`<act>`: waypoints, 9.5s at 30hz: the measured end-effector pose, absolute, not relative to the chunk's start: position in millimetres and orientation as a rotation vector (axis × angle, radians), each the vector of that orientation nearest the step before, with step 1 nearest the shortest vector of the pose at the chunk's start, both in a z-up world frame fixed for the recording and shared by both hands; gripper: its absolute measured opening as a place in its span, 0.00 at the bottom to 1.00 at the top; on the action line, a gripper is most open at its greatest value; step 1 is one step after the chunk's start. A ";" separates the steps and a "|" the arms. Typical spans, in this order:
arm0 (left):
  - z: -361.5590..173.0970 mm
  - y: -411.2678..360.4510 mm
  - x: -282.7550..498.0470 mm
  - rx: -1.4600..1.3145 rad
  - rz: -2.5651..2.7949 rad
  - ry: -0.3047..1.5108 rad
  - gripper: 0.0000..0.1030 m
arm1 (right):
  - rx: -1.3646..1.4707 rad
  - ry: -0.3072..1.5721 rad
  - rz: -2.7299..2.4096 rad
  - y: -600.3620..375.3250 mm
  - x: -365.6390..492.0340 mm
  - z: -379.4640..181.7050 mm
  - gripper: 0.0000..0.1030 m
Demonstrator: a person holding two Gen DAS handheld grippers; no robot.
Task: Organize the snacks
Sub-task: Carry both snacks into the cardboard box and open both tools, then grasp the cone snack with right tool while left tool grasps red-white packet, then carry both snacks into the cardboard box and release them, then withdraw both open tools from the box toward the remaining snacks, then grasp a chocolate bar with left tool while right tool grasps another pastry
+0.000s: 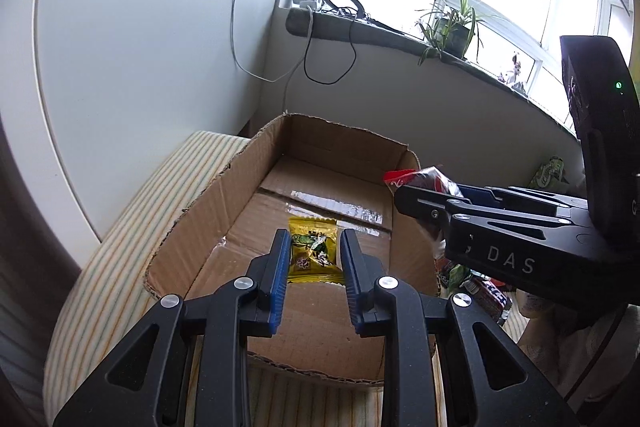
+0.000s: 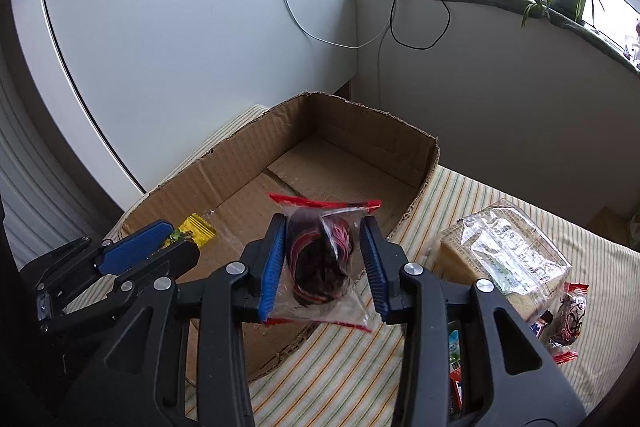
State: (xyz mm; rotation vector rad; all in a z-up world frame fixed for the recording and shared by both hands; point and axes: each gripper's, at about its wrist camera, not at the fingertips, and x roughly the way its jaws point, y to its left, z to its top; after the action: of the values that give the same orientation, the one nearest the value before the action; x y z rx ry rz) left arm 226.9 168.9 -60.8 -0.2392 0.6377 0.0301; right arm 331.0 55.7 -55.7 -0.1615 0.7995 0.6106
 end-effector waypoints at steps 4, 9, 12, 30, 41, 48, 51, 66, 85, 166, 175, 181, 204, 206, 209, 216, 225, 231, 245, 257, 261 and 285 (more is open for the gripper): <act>-59.7 169.1 226.4 -0.237 0.041 0.635 0.23 | -0.154 0.773 0.592 47.4 329.2 -50.6 0.59; -56.1 166.7 225.8 -0.238 0.038 0.628 0.23 | -0.149 0.752 0.575 32.8 325.9 -42.6 0.59; -53.8 163.1 226.1 -0.237 0.032 0.621 0.23 | -0.147 0.737 0.559 20.5 323.8 -38.7 0.60; -39.1 99.8 240.2 -0.215 -0.118 0.610 0.41 | -0.052 0.728 0.373 -121.6 325.6 -24.9 0.64; -53.2 37.5 255.0 -0.168 -0.253 0.682 0.45 | -0.044 0.823 0.326 -183.3 323.2 -62.4 0.64; -73.6 20.5 263.0 -0.147 -0.275 0.754 0.47 | -0.072 0.901 0.373 -183.0 319.0 -101.4 0.64; -80.2 15.1 267.7 -0.136 -0.273 0.778 0.47 | -0.098 0.921 0.388 -178.3 319.3 -113.9 0.64; -101.0 1.4 292.6 -0.122 -0.243 0.838 0.47 | -0.152 0.963 0.429 -161.7 330.1 -138.6 0.64; -102.1 -4.2 291.6 -0.075 -0.265 0.832 0.31 | -0.176 0.957 0.417 -159.1 324.1 -136.8 0.25; -75.9 194.0 228.8 -0.309 0.056 0.648 0.45 | -0.268 0.752 0.655 66.4 316.2 -54.1 0.64; -70.6 186.1 229.5 -0.291 0.052 0.639 0.45 | -0.250 0.733 0.628 49.5 316.2 -48.0 0.67; -64.1 171.2 233.0 -0.267 0.041 0.628 0.45 | -0.222 0.724 0.591 25.6 319.1 -41.3 0.70; -51.2 83.4 247.9 -0.191 -0.096 0.641 0.70 | -0.038 0.782 0.405 -132.9 337.2 -47.8 0.92; -52.0 72.7 249.5 -0.180 -0.125 0.651 0.70 | -0.019 0.799 0.397 -143.0 340.1 -51.9 0.92; -55.9 59.4 253.1 -0.175 -0.158 0.676 0.70 | -0.009 0.810 0.383 -153.9 342.9 -55.9 0.92; -66.7 34.8 259.3 -0.151 -0.200 0.724 0.71 | 0.018 0.842 0.350 -176.4 356.1 -67.9 0.92; -75.2 -0.5 269.4 -0.104 -0.284 0.763 0.53 | 0.062 0.924 0.369 -187.4 376.2 -96.8 0.82; -87.5 -21.1 288.8 -0.113 -0.357 0.832 0.33 | 0.072 0.949 0.406 -185.5 385.5 -107.2 0.74; -108.8 -36.4 316.8 -0.129 -0.362 0.929 0.33 | 0.067 0.996 0.444 -173.3 404.7 -128.9 0.69; -109.5 -42.9 314.3 -0.086 -0.364 0.910 0.27 | 0.098 1.037 0.461 -166.1 411.1 -139.0 0.36; -107.5 -39.3 311.0 -0.081 -0.366 0.899 0.27 | 0.111 1.022 0.449 -173.3 405.5 -133.3 0.35; -64.5 13.4 279.1 -0.148 -0.342 0.756 0.26 | 0.074 0.916 0.464 -150.0 366.2 -70.6 0.34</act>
State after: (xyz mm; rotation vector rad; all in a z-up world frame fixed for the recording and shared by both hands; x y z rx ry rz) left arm 279.1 13.4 -64.5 -0.1481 0.7555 -0.3421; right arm 366.2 -150.0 -70.6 0.0745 0.9163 0.4642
